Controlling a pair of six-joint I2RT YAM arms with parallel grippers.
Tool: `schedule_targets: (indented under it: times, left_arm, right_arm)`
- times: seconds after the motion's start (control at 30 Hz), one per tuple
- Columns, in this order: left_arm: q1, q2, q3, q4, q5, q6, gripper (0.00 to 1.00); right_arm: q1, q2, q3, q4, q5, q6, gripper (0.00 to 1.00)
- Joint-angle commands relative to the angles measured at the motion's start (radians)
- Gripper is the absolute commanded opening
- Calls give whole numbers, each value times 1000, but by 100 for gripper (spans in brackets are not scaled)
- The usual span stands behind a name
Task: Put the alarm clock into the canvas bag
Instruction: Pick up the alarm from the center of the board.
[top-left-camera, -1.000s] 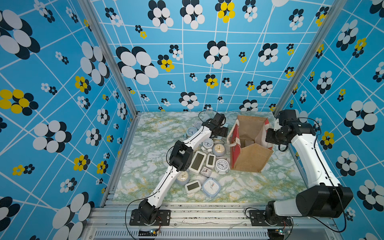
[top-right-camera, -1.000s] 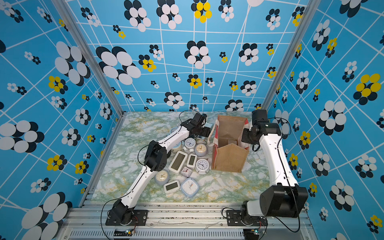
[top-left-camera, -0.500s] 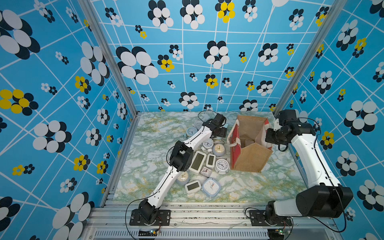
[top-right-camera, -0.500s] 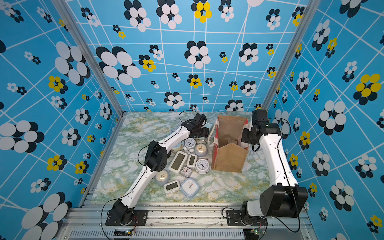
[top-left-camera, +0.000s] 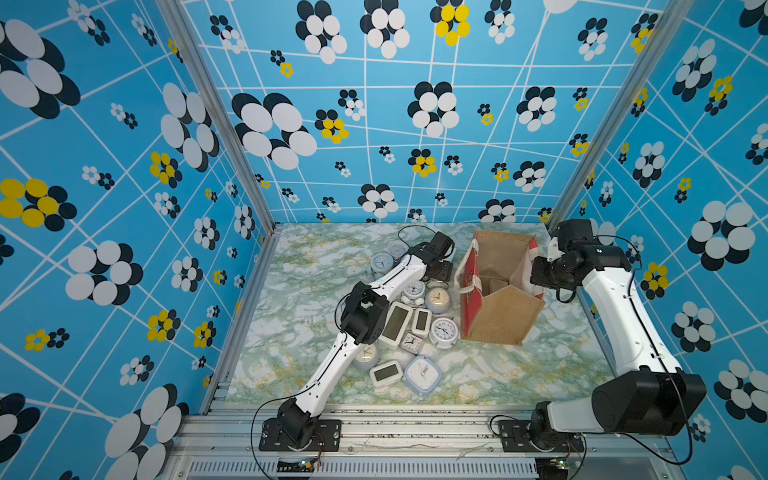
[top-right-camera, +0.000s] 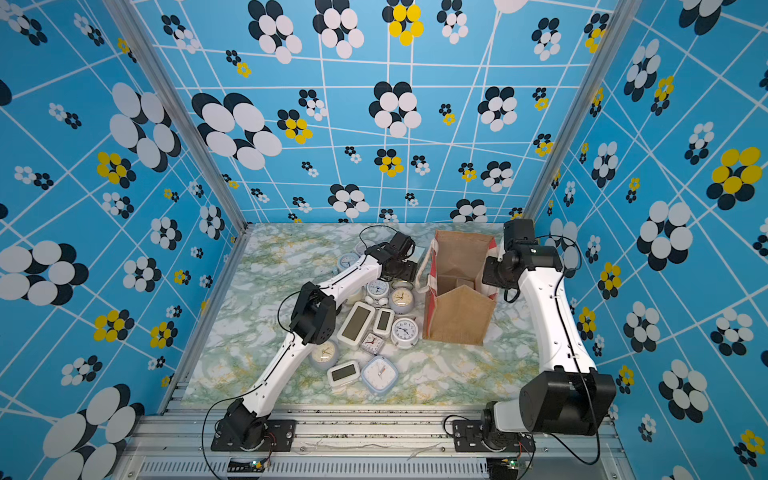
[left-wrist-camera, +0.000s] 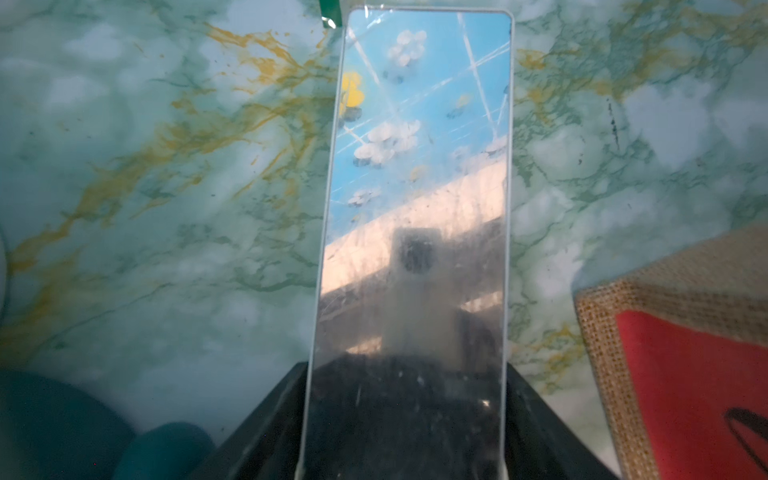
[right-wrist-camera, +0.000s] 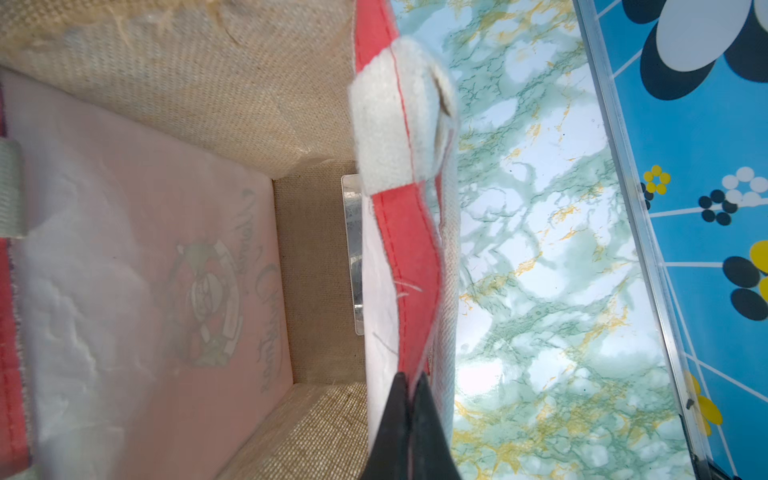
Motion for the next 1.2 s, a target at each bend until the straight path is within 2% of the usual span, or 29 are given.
schedule_targets:
  times: [0.0,0.23,0.27,0.37,0.93,1.17]
  left_arm:
    - [0,36,-18,-67,6,9,66]
    - [-2,-10,-20,-36,-9,27,44]
    - [-1,-23,-19,-31,-13,31,38]
    - [6,-61,-20,-23,-14,31,33]
    - [35,-337,-123,4,37,42,19]
    - [15,-468,-173,-1,119,83,16]
  right_arm:
    - [-4,3,-5,15,-23,-7,2]
    - [-4,-1,-9,16,-17,-6,2]
    - [-4,-3,-9,17,-17,-5,2]
    - [-4,-5,-10,17,-17,-4,2]
    - [-4,-14,-10,20,-10,-3,1]
    - [-4,-23,-10,22,-8,-3,1]
